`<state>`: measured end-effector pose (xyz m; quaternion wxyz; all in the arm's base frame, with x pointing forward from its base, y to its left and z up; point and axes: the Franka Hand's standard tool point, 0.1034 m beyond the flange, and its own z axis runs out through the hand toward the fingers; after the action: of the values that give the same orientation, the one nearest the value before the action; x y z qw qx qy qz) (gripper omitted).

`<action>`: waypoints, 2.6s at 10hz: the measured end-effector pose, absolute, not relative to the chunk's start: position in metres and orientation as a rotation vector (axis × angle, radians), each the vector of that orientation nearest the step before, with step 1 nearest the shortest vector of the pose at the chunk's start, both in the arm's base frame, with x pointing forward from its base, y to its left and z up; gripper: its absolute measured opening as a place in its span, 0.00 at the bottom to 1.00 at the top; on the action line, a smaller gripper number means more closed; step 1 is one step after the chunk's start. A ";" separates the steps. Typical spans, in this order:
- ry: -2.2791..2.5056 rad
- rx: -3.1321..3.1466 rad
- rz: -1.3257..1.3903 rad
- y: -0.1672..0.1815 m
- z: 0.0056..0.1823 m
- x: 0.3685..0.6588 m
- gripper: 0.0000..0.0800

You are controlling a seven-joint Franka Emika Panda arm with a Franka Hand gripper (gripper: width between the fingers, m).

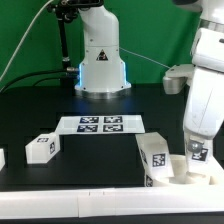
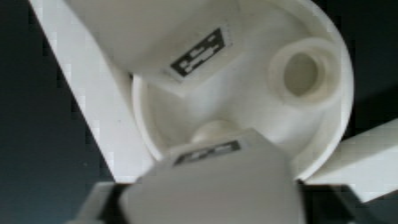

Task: Assemble stool

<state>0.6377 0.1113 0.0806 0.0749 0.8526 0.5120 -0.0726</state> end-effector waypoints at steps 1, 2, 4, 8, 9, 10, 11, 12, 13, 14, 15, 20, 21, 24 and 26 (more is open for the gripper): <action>1.431 2.613 -0.208 0.111 0.081 0.638 0.42; 1.373 2.640 -0.203 0.111 0.081 0.638 0.42; 1.169 2.727 -0.184 0.110 0.081 0.638 0.42; 0.520 2.927 -0.122 0.106 0.080 0.642 0.42; 0.318 2.964 -0.120 0.106 0.079 0.640 0.42; 0.176 3.016 -0.178 0.105 0.079 0.639 0.42; 0.010 3.030 -0.168 0.106 0.080 0.643 0.42; -0.089 3.025 -0.161 0.107 0.079 0.642 0.42; -0.178 3.018 -0.155 0.107 0.079 0.643 0.42; -0.302 3.005 -0.147 0.107 0.079 0.643 0.42; -0.416 2.988 -0.140 0.107 0.079 0.643 0.42; -1.121 3.001 -0.116 0.081 0.077 0.659 0.42; -1.245 2.990 -0.115 0.073 0.078 0.662 0.42; -1.485 2.829 -0.112 0.080 0.078 0.659 0.42; -1.663 2.725 -0.114 0.081 0.077 0.658 0.42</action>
Offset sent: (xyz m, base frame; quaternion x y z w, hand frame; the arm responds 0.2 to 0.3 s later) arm 0.0000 0.0000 0.0000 0.0000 0.0000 0.1296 0.9916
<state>0.6582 0.0814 0.0771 -0.0263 0.8527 -0.5204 -0.0358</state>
